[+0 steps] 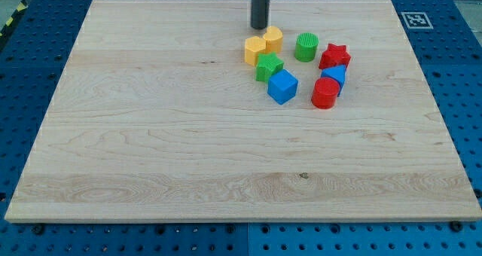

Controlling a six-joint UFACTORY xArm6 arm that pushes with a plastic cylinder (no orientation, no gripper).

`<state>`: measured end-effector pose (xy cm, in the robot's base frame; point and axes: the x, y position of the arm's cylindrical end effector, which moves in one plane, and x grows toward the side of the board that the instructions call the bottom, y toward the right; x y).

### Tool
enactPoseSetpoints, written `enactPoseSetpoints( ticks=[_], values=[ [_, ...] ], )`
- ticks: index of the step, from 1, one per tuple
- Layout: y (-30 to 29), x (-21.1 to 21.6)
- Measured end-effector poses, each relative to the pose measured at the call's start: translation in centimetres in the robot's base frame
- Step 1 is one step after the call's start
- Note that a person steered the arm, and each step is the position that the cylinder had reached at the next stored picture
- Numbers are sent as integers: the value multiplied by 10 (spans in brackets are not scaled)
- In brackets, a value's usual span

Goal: Place the heart diagonal top right to the hexagon

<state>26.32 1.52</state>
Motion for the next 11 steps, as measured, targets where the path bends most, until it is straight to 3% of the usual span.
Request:
enactPoseSetpoints(
  ticks=[2, 9, 10, 11],
  values=[
    [-24, 17],
    [19, 37],
    [-9, 48],
    [-53, 86]
  ],
)
